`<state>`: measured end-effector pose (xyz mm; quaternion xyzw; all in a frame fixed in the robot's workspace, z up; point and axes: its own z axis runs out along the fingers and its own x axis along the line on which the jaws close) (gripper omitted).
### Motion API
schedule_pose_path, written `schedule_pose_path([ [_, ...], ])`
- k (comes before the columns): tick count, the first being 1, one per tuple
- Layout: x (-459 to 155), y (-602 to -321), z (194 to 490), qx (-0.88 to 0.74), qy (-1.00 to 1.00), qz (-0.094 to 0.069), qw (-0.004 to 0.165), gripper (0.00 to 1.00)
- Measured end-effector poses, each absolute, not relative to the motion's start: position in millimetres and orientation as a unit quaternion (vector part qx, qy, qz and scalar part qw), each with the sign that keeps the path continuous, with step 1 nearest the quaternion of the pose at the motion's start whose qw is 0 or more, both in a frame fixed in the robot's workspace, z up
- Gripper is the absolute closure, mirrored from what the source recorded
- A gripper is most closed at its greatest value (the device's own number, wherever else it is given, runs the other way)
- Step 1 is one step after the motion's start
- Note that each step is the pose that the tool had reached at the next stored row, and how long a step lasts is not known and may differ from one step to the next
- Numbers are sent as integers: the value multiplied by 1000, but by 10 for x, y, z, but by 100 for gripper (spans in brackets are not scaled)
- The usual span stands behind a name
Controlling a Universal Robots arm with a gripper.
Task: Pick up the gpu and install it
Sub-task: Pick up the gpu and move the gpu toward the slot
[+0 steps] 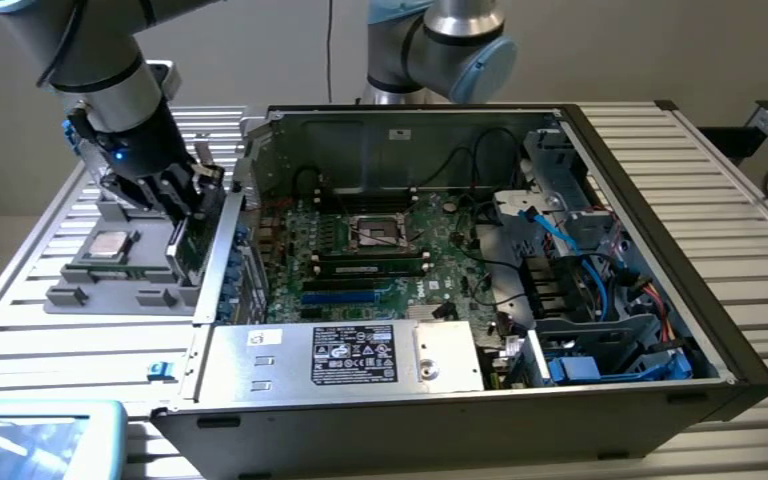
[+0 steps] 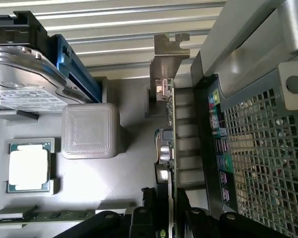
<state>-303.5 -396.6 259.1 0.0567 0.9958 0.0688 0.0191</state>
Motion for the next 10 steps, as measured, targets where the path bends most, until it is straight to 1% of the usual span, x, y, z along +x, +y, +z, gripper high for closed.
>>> schedule_pose_path([
  [10, -3066, -3970, 3044, 57, 996, 69, 19, 72],
])
